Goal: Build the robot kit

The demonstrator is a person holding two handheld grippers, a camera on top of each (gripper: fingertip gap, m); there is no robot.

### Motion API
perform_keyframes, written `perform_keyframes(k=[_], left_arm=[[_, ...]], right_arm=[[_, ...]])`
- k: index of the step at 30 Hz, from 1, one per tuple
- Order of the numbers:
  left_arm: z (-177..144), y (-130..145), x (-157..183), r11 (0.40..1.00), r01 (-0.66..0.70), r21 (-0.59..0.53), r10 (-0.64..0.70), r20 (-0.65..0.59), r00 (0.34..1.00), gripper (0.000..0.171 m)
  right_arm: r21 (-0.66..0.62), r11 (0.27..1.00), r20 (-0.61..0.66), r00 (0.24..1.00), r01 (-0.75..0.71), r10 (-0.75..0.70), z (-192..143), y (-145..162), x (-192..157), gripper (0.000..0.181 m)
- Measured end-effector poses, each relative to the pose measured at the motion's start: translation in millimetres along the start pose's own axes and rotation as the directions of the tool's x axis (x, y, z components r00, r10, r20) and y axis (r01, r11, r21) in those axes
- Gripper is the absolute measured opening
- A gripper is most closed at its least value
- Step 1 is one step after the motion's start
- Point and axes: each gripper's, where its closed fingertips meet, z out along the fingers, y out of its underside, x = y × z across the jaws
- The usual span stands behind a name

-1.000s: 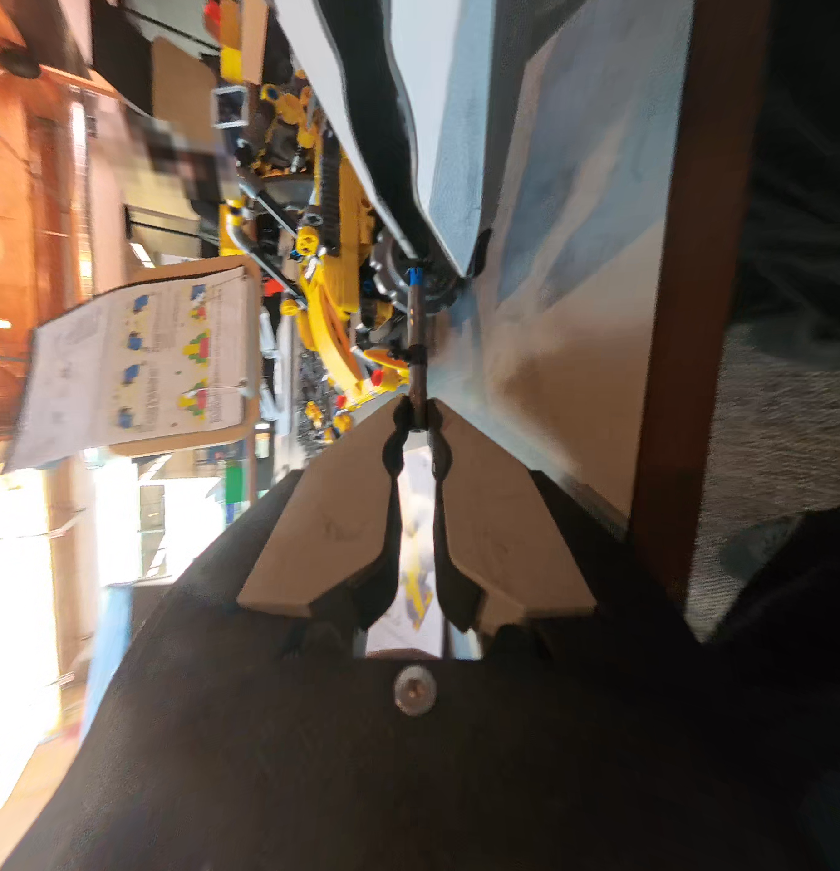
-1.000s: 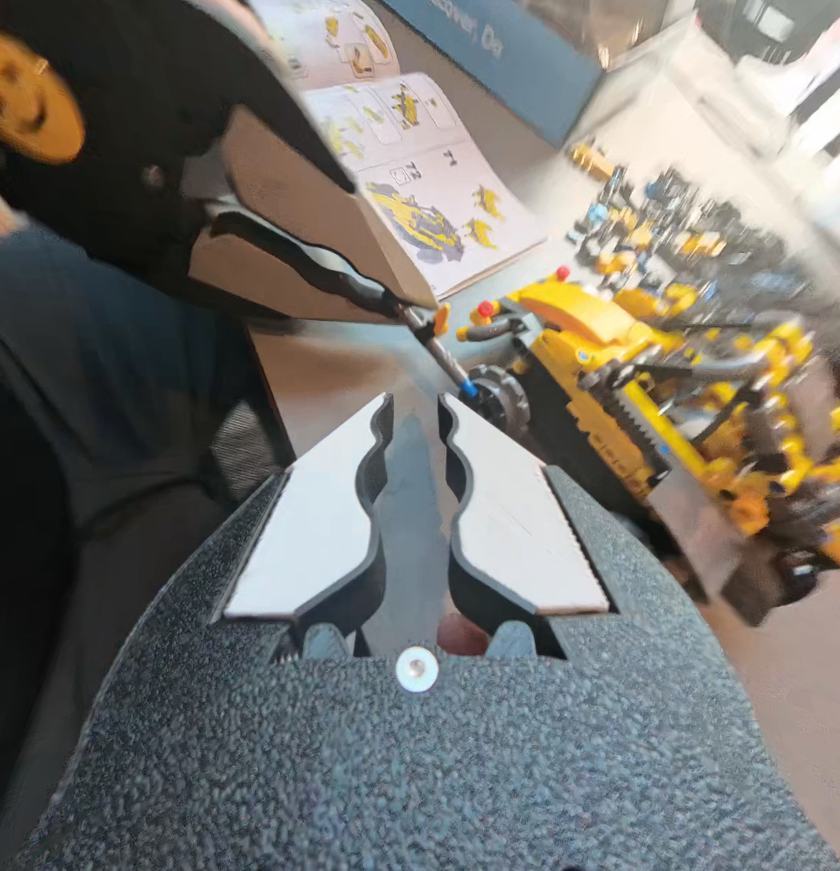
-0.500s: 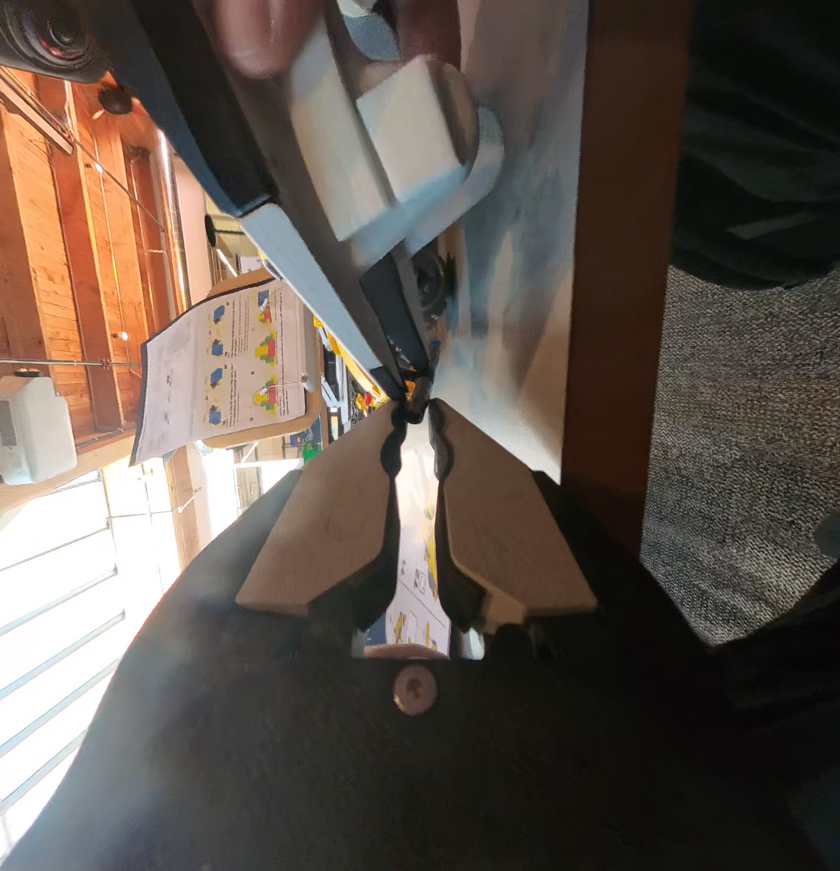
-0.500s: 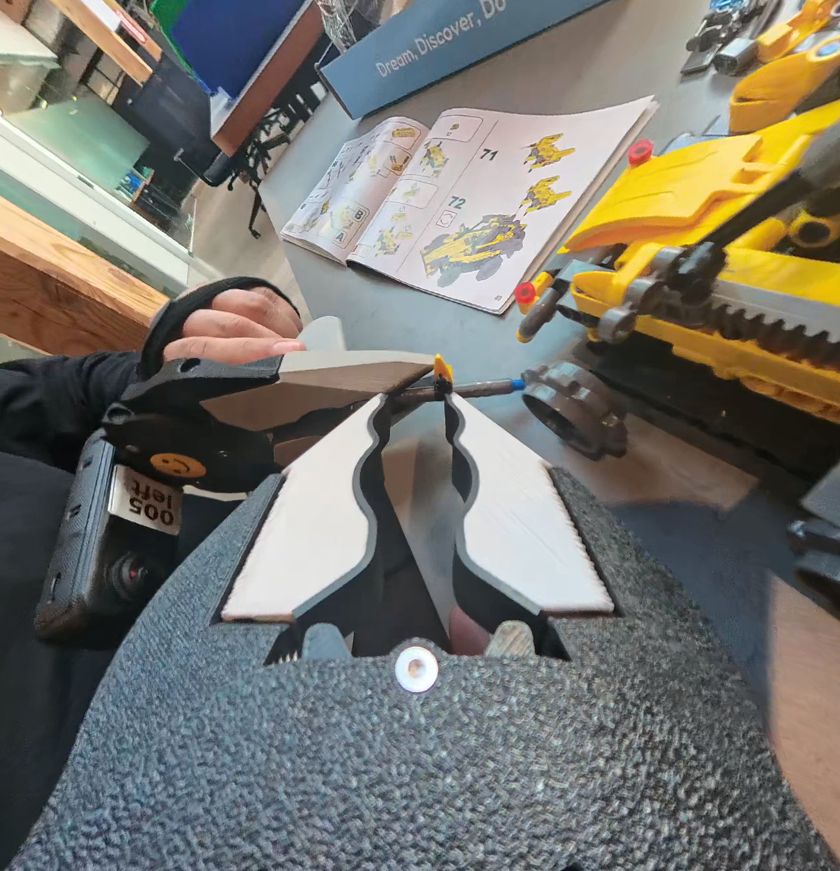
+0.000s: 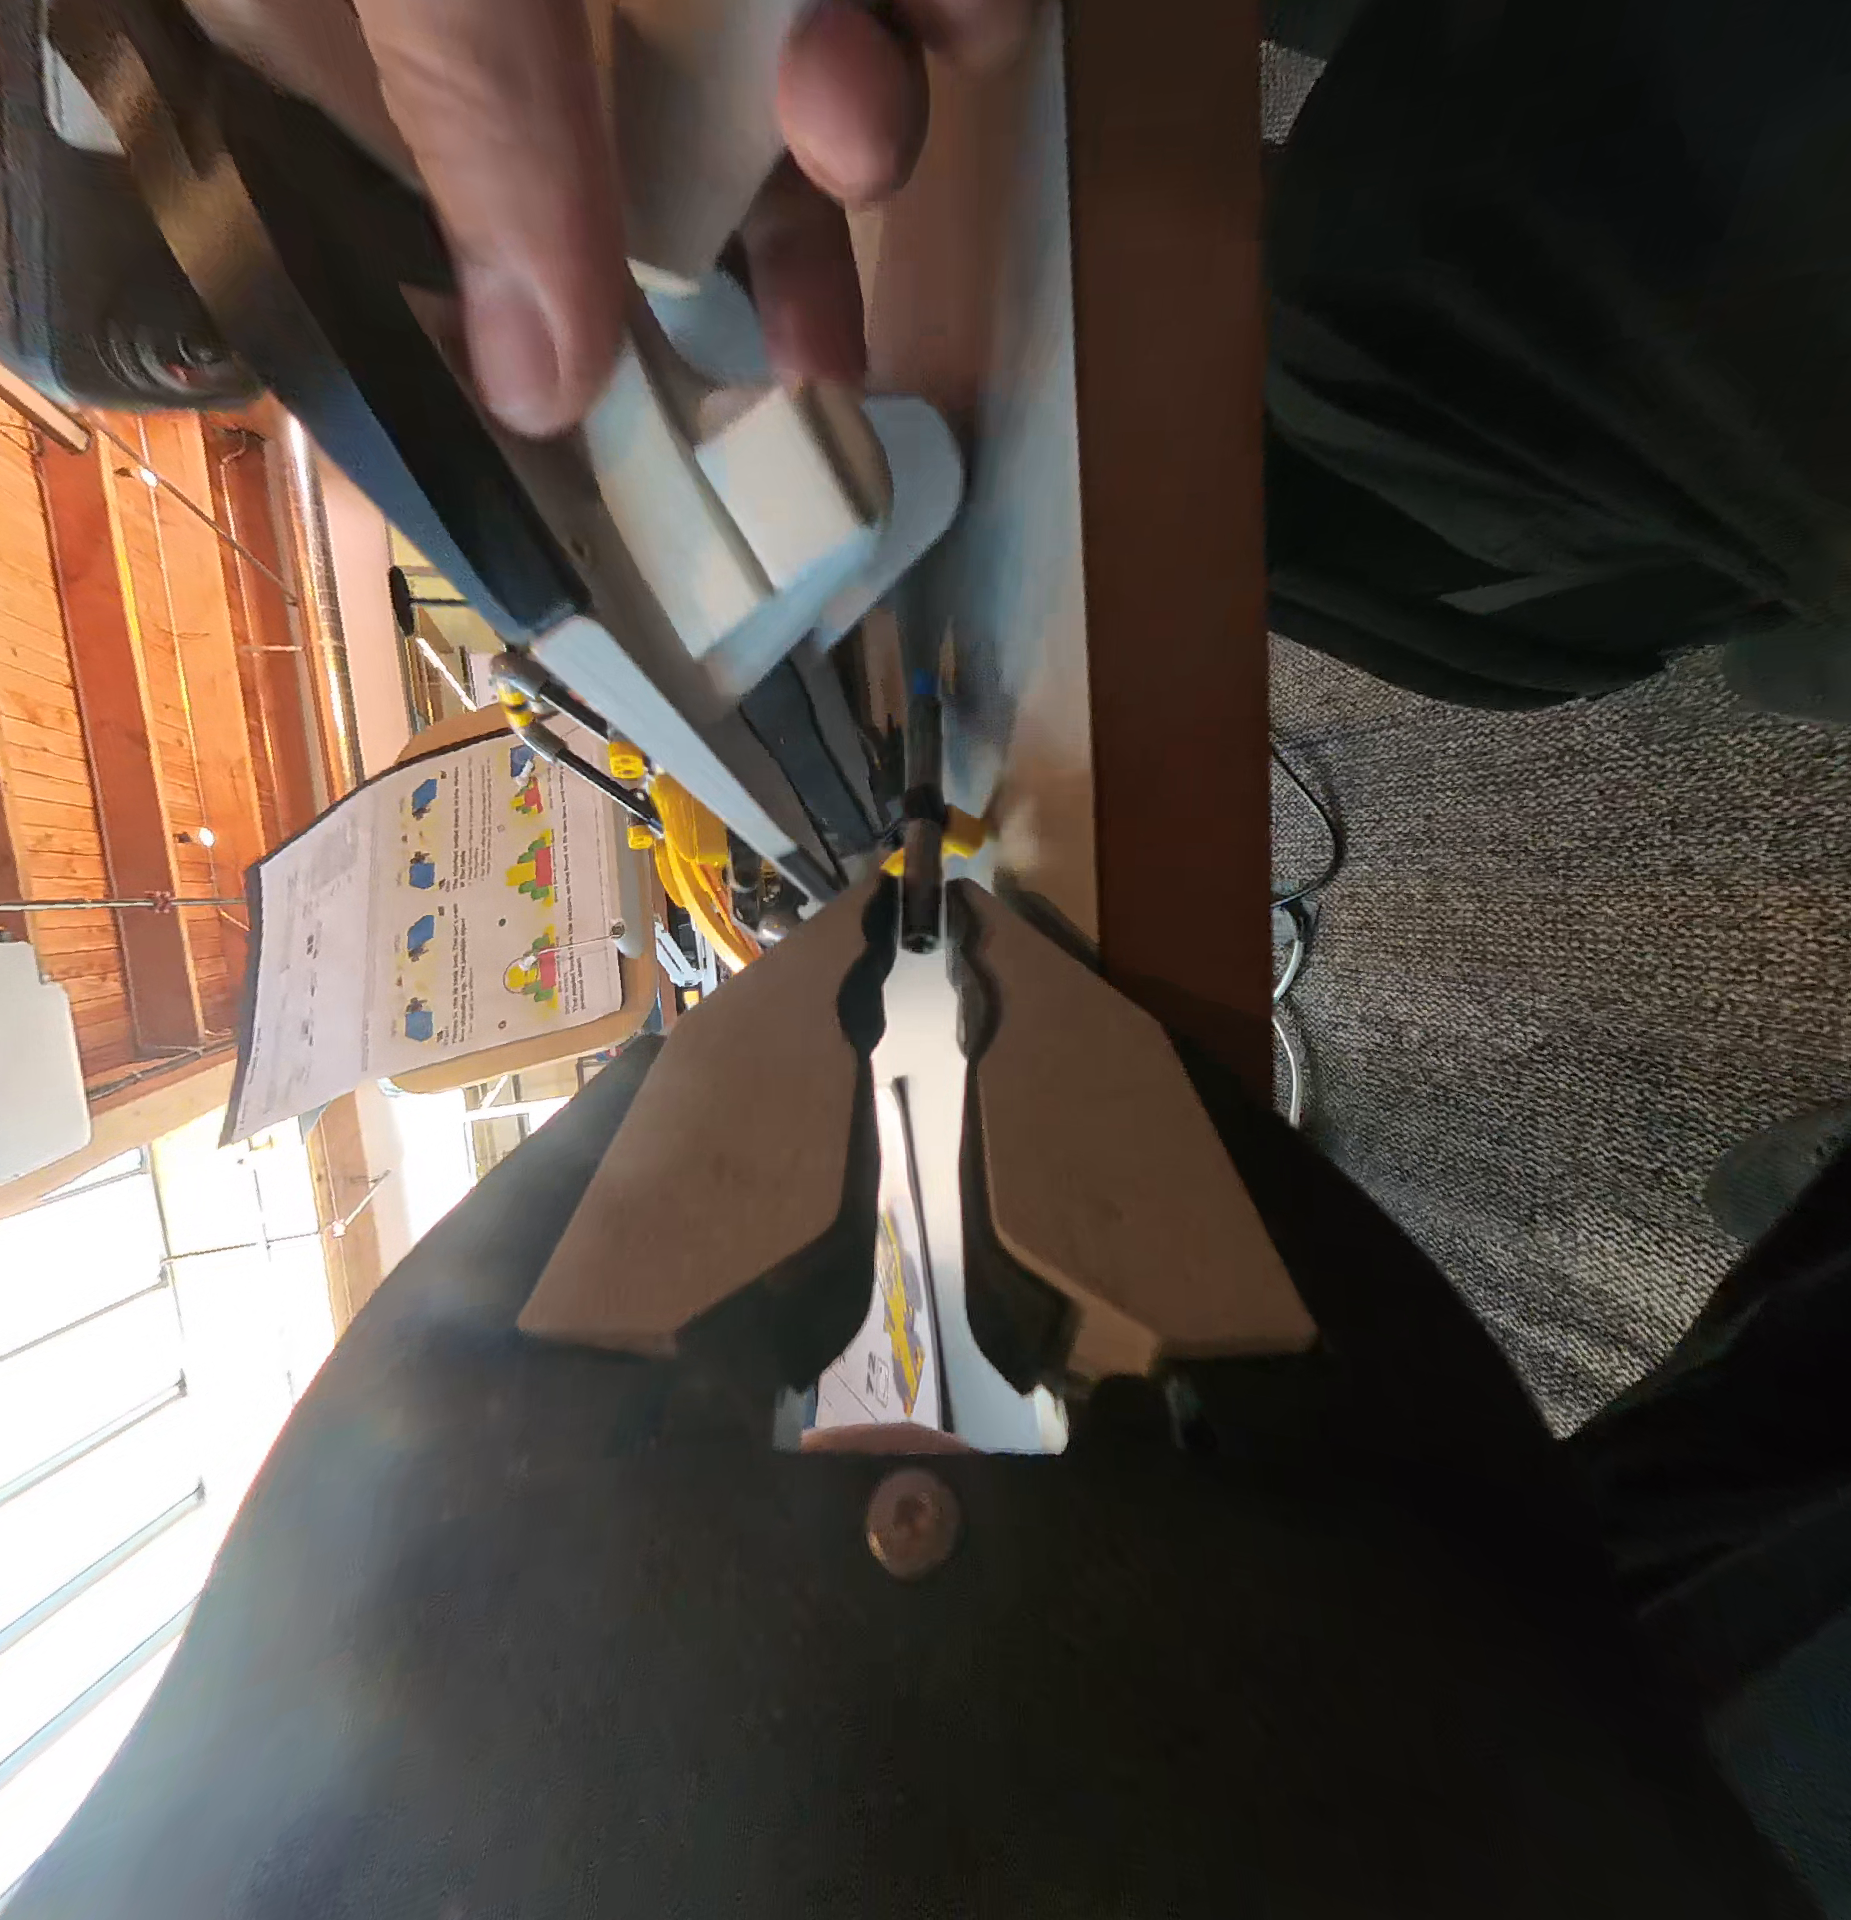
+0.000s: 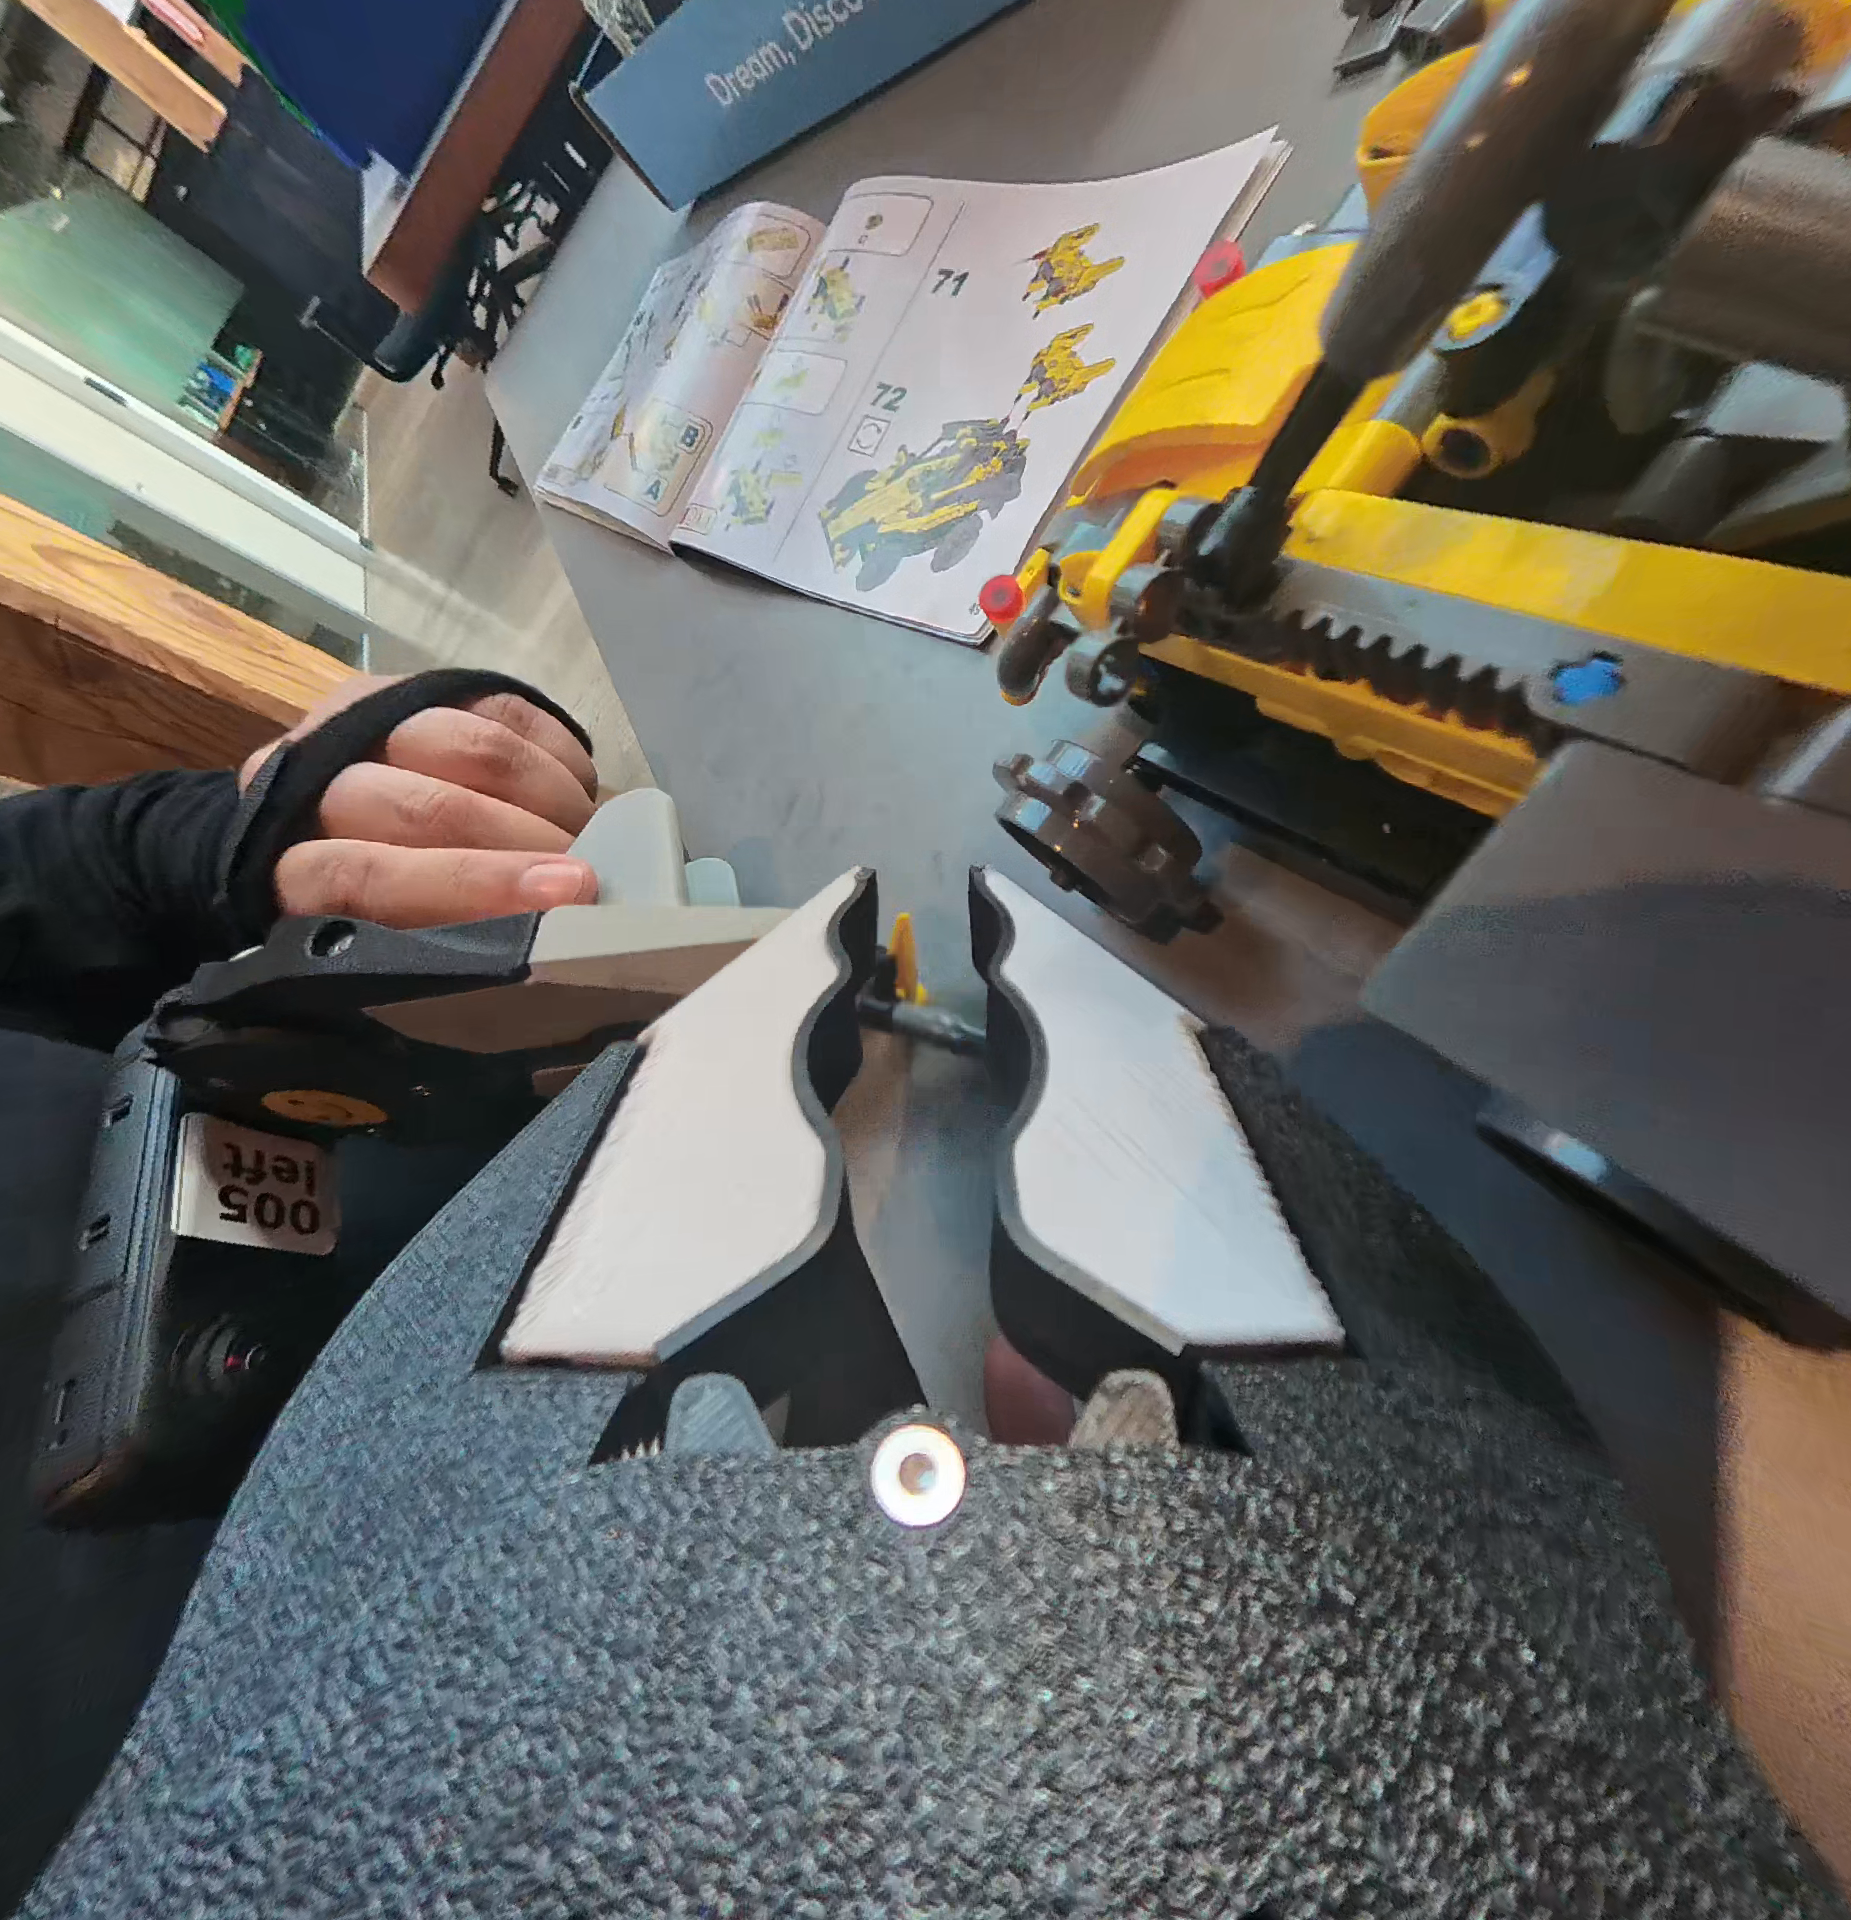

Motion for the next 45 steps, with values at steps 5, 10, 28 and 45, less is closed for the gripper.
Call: perform_keyframes(k=[5,10,28,45], left_arm=[[1,1,1,1.000,0.017,-0.017,-0.018,-0.018,1.000,0.002],[0,27,-7,0.997,0.050,-0.062,-0.050,0.003,0.999,0.002],[-33,3,-39,-0.087,0.994,-0.060,-0.822,-0.559,-0.106,0.003],[-35,-4,-31,-0.536,0.750,-0.387,-0.474,-0.598,-0.646,0.002]], right_arm=[[-0.018,0.997,-0.030,0.997,0.077,-0.078,4,-5,-2,0.018],[-0.091,0.978,-0.077,0.978,0.186,-0.193,-16,2,-10,0.025],[0.161,0.903,-0.070,0.917,0.399,-0.393,-16,-8,-48,0.029],[-0.192,0.613,-0.350,0.530,0.767,-0.773,-17,4,-31,0.016]])
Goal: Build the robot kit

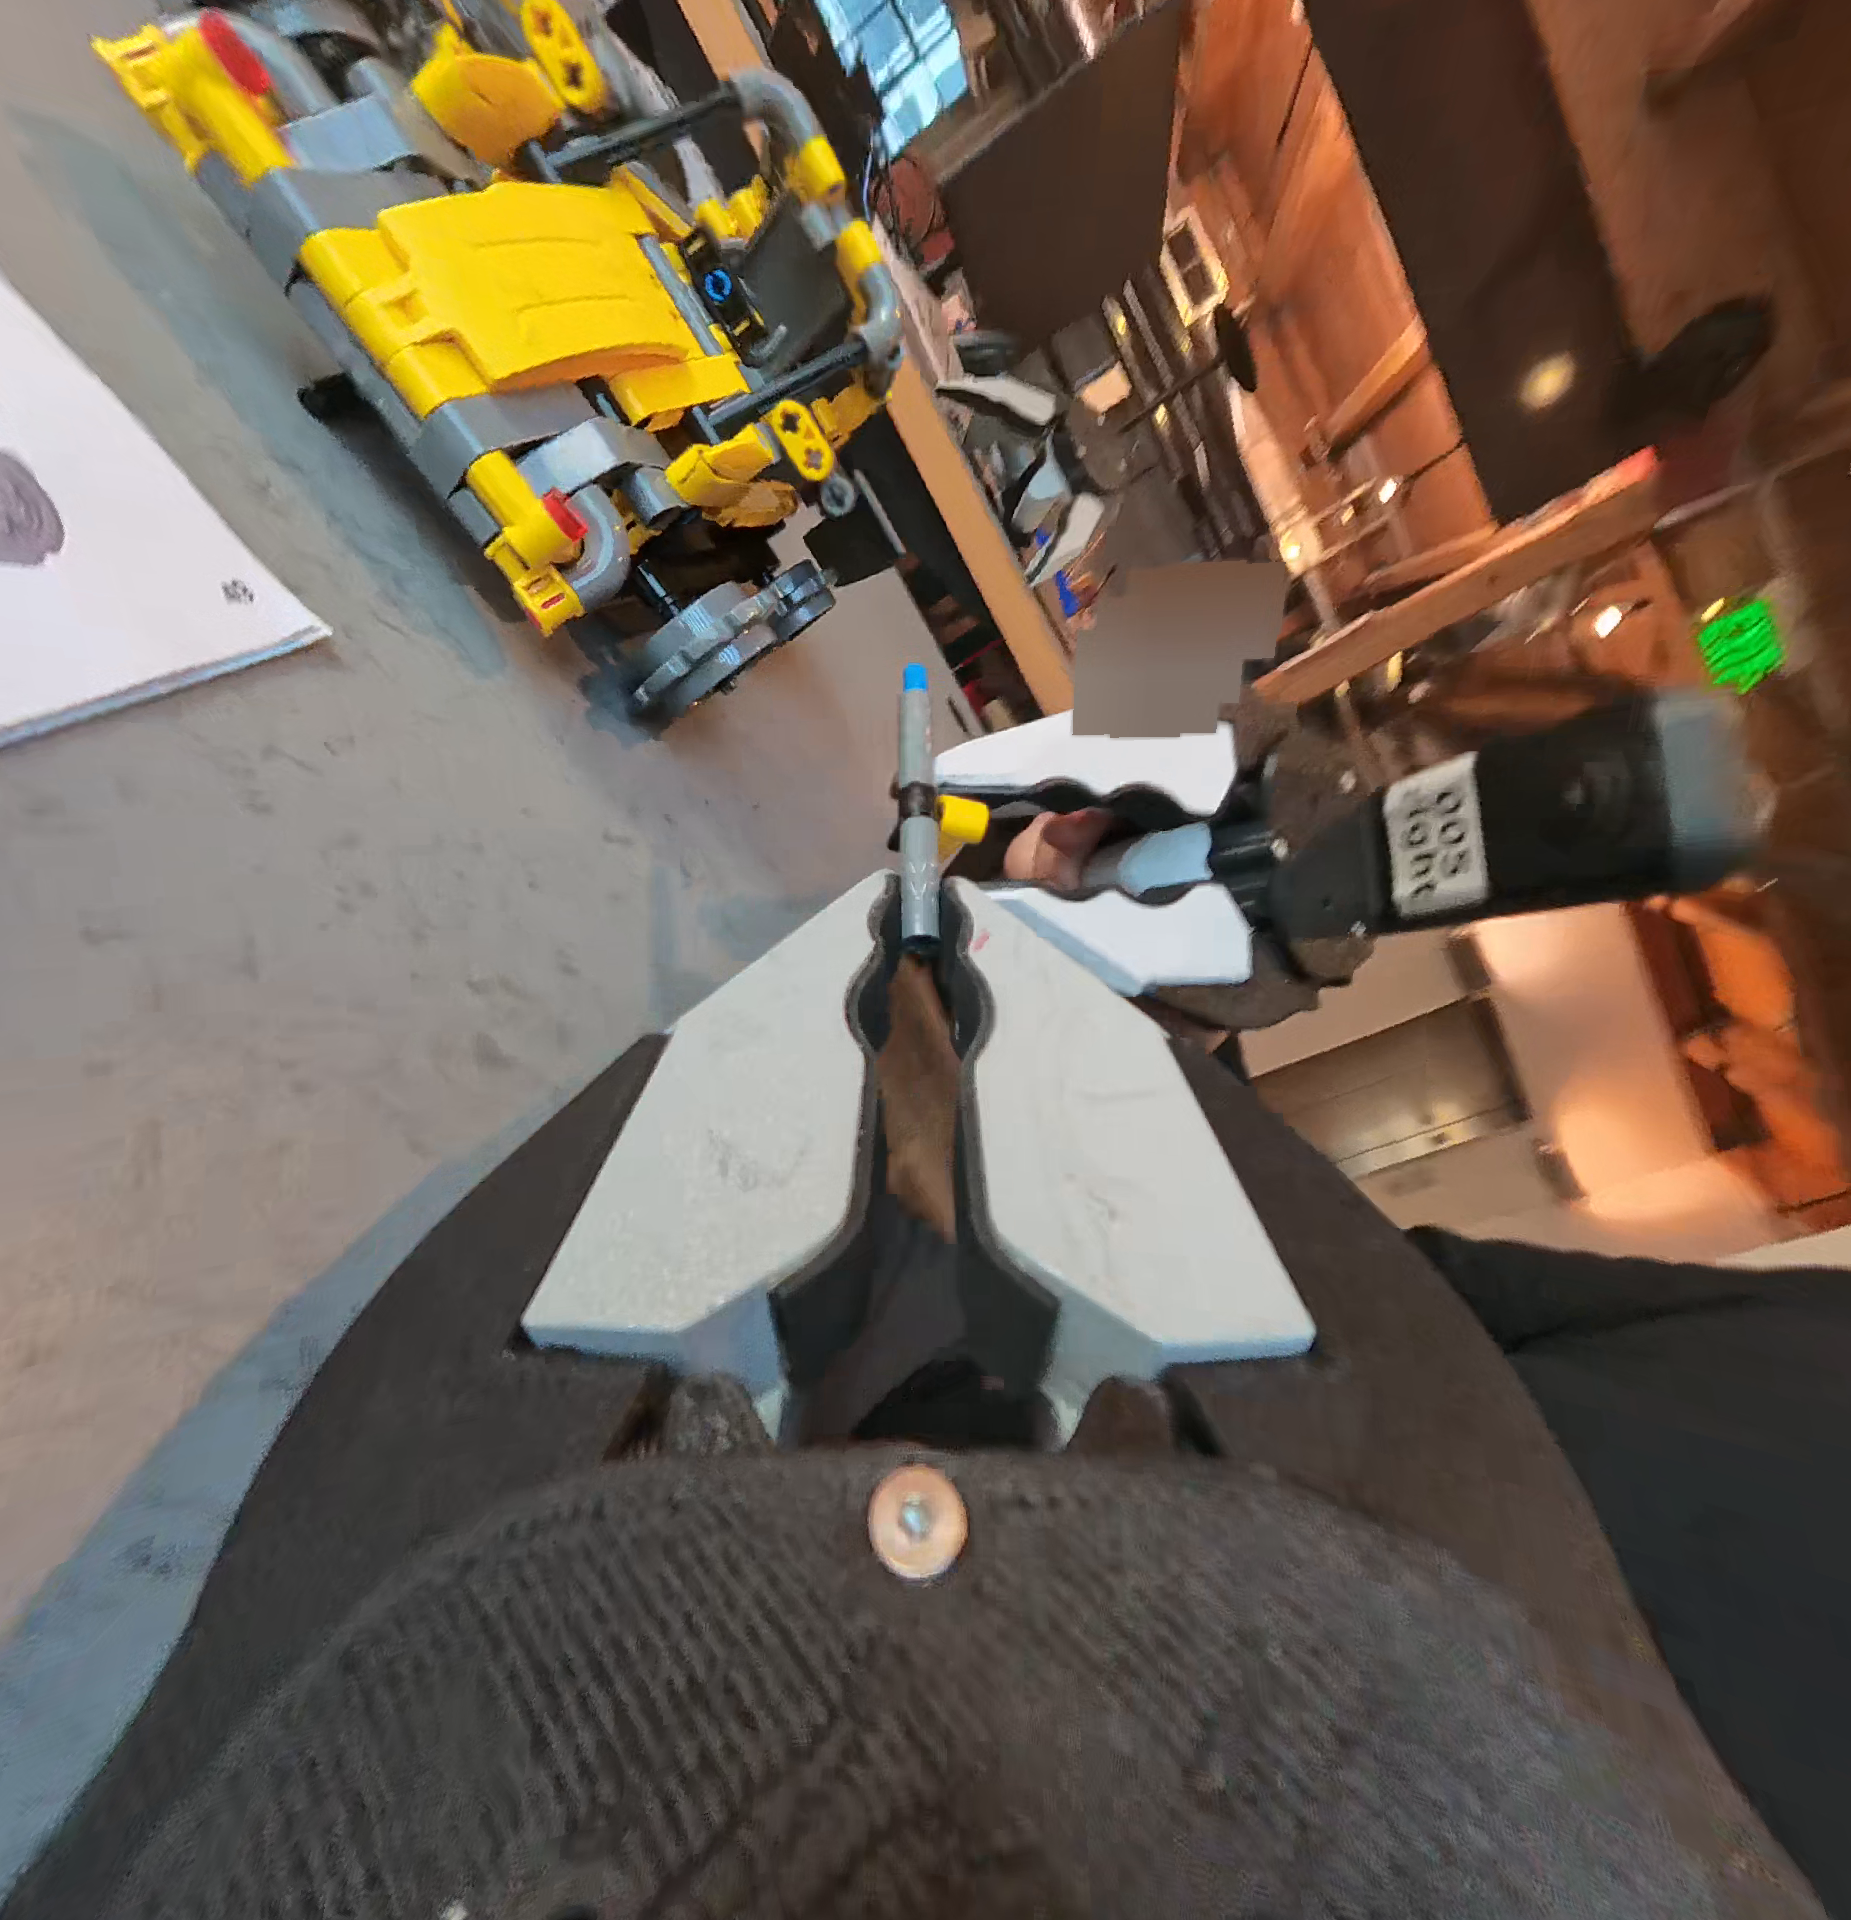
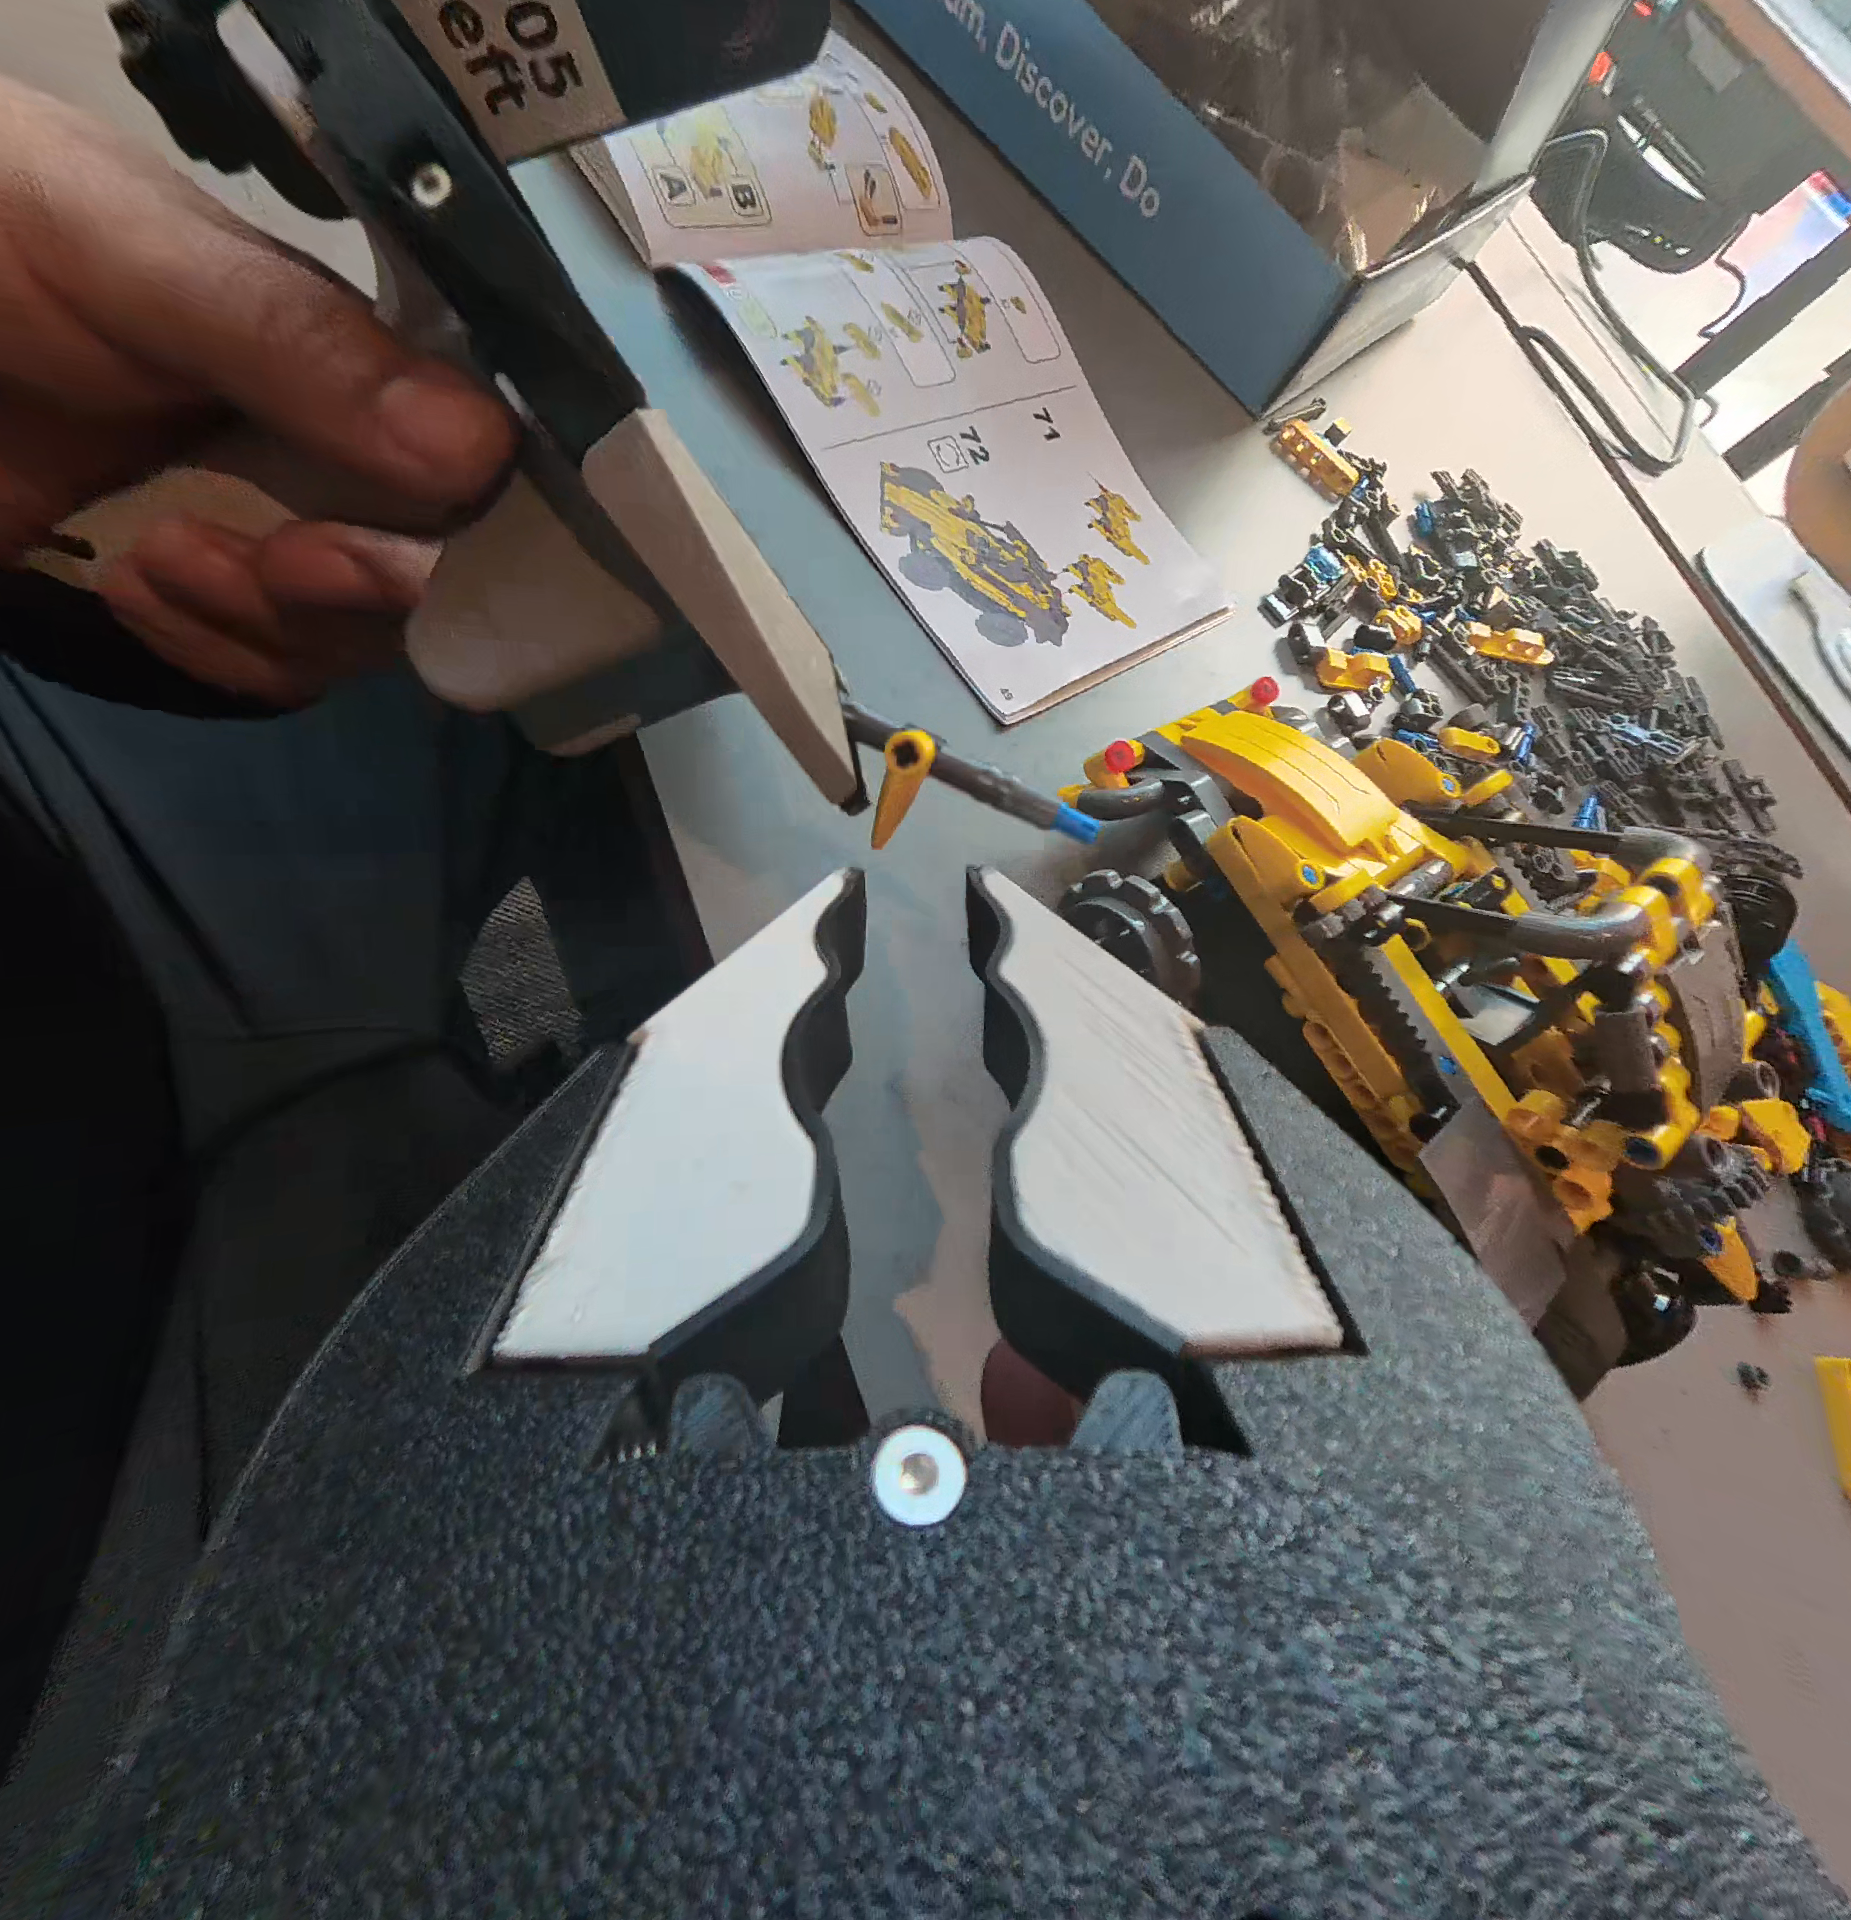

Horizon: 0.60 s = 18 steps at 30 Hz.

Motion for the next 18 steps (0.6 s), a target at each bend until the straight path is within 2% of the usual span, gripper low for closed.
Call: perform_keyframes(k=[5,13,15,18], left_arm=[[2,5,-1,0.990,0.138,0.025,-0.137,-0.043,0.990,0.002],[2,6,0,0.990,0.141,0.000,-0.141,-0.056,0.988,0.003],[-3,1,-1,0.993,0.119,0.017,-0.118,-0.056,0.991,0.009],[-13,-4,-11,0.999,0.035,0.023,-0.035,0.016,0.999,0.022]], right_arm=[[0.033,0.999,-0.017,1.000,0.007,-0.007,4,-7,-5,0.008],[0.044,0.999,-0.032,0.999,0.003,-0.001,6,-6,-4,0.003],[0.027,1.000,-0.021,1.000,-0.003,0.004,7,-3,-2,0.002],[-0.024,1.000,0.039,0.999,-0.005,0.006,9,8,0,0.002]])
